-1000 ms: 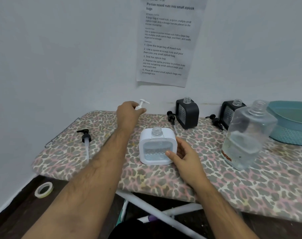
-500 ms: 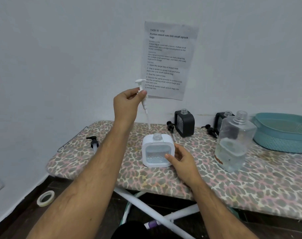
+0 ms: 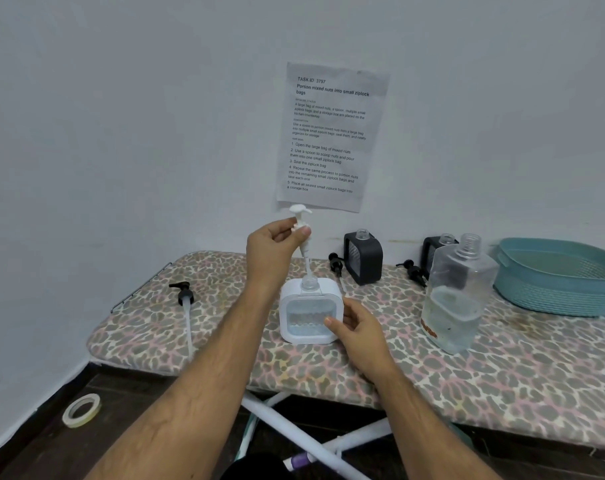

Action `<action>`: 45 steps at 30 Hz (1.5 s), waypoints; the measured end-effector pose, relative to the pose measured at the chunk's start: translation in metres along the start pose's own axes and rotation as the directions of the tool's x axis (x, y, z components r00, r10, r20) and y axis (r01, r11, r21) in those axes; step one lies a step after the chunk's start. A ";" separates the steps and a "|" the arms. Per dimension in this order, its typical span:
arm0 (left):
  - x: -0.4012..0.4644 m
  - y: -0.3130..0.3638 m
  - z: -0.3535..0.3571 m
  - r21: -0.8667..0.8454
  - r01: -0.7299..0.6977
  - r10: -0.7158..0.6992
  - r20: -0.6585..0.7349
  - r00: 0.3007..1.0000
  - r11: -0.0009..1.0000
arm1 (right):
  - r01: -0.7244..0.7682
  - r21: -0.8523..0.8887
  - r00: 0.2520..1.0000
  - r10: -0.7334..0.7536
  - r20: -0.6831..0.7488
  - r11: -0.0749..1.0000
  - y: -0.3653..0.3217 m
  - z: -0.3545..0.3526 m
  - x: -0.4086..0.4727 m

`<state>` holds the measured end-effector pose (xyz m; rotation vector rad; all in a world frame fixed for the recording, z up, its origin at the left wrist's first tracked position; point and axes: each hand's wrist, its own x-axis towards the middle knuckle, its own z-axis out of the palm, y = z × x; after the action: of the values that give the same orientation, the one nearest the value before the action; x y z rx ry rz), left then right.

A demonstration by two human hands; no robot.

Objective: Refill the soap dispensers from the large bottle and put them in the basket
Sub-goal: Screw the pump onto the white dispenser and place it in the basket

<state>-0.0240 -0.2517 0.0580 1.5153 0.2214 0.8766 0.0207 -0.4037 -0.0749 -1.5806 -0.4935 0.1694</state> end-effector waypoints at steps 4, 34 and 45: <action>-0.009 -0.013 -0.001 0.027 0.027 -0.027 0.021 0.999 0.999 | 0.008 0.008 1.000 -0.008 -0.004 1.000 0.002 0.001 0.001; -0.029 -0.052 -0.013 0.372 -0.013 -0.037 0.128 0.991 0.928 | 0.029 0.022 1.000 -0.029 0.003 0.999 0.006 0.001 0.002; -0.023 -0.042 -0.018 0.545 -0.120 -0.003 0.218 0.976 0.830 | 0.032 0.037 0.999 -0.033 0.007 0.999 0.005 0.001 0.001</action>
<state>-0.0361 -0.2445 0.0090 2.1605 0.2920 0.7207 0.0218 -0.4025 -0.0795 -1.5359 -0.5194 0.1590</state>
